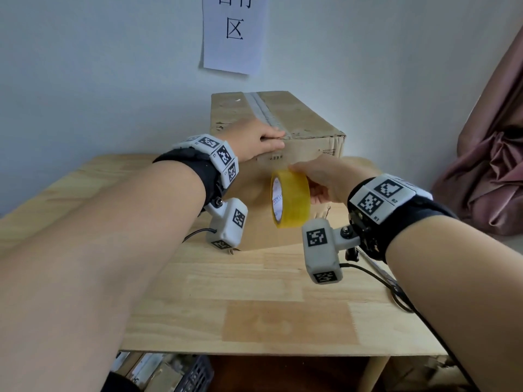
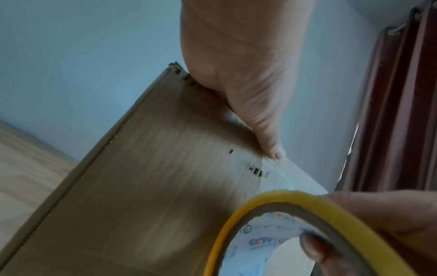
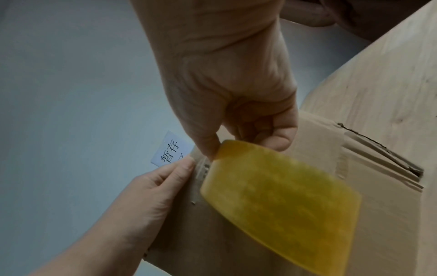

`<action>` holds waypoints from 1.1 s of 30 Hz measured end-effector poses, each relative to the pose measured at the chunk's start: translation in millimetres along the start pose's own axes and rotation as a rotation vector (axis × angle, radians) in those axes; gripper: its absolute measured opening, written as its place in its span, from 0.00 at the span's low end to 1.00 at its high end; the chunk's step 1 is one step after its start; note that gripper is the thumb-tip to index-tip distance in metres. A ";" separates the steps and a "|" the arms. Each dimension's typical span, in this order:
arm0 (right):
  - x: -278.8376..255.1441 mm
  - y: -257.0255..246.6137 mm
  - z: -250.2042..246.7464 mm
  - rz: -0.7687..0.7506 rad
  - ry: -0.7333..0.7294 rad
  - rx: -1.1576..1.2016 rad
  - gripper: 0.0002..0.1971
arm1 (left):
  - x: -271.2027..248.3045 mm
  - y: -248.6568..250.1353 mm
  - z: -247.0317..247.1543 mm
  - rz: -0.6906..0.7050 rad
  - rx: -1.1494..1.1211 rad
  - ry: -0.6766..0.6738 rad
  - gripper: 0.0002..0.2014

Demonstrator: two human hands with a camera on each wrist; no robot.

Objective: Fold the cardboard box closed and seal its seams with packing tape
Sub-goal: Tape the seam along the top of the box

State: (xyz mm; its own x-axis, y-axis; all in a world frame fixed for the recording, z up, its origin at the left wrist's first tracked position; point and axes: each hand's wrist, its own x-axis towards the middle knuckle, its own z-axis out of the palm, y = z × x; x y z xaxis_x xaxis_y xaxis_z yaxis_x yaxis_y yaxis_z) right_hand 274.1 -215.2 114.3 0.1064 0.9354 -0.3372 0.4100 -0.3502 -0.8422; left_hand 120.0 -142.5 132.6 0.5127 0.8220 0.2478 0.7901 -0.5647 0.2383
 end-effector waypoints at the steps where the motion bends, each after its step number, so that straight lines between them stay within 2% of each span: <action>1: 1.5 3.0 0.9 0.003 0.003 0.006 0.14 | -0.1 0.0 0.4 0.000 -0.001 -0.002 0.21; 7: 7.2 8.9 1.5 -0.003 0.003 0.001 0.14 | 3.3 3.9 3.9 -0.001 0.045 0.033 0.21; 12: 11.9 9.7 -11.6 -0.036 -0.028 -0.087 0.19 | 10.9 9.6 13.2 0.094 0.333 0.115 0.22; 16: 13.3 5.7 -23.0 -0.048 -0.172 -0.143 0.14 | 11.3 8.9 19.0 0.120 0.527 0.117 0.27; 18: 15.5 5.6 -24.8 -0.054 -0.217 -0.140 0.15 | 10.8 6.9 21.4 0.139 0.575 0.130 0.30; 22: 19.7 7.9 -20.8 -0.059 -0.187 -0.098 0.15 | 9.4 5.4 23.2 0.160 0.613 0.146 0.33; 33: 30.0 17.8 -14.3 -0.011 -0.170 -0.105 0.15 | 7.9 4.8 30.9 0.130 0.588 0.167 0.31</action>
State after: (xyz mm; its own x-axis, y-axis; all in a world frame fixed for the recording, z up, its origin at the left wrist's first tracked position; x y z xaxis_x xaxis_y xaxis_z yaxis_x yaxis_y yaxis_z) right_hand 297.5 -192.6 95.2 -0.0495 0.9144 -0.4017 0.5032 -0.3246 -0.8009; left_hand 138.2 -136.5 106.6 0.5956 0.6997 0.3945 0.8016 -0.4859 -0.3485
